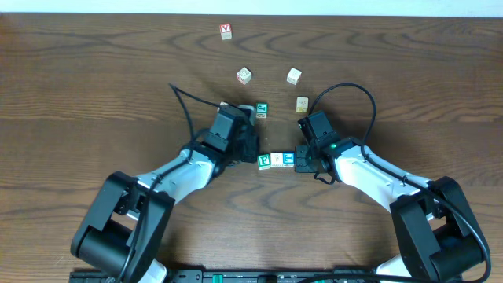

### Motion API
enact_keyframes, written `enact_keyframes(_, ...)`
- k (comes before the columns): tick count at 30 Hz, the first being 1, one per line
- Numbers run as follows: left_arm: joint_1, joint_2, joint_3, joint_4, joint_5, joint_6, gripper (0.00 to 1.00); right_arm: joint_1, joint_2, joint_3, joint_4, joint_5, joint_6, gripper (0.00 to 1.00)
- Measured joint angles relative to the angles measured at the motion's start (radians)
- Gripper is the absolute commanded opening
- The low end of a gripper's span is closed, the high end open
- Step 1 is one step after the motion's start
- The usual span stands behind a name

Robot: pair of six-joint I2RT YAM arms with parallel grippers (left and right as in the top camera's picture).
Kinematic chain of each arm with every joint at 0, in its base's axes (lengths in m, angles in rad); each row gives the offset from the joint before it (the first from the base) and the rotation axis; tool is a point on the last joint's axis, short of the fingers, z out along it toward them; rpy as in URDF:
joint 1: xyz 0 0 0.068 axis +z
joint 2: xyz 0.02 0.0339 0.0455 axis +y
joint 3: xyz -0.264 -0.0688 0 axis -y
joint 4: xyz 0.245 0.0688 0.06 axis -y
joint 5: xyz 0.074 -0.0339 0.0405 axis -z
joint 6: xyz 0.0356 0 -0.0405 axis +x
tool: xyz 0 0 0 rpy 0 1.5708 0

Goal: Lift 3 blocks

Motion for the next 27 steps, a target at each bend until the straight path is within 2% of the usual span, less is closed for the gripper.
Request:
enact_keyframes(7,0.075,0.0,0.005,-0.179,-0.026,-0.021,0.07,0.0,0.0,0.0,0.0,0.0,0.0,0.01)
enact_keyframes(16,0.024,-0.017,0.045,-0.451,0.006,-0.021,0.07,0.0,0.0,0.0,0.0,0.0,0.0,0.01)
enact_keyframes(21,-0.071,-0.017,0.043,-0.488,0.08,-0.017,0.07,0.0,0.0,0.0,-0.001,0.0,0.0,0.01)
enact_keyframes(27,-0.136,-0.011,0.037,-0.454,0.114,-0.033,0.07,0.0,0.0,0.0,-0.002,0.0,0.0,0.01)
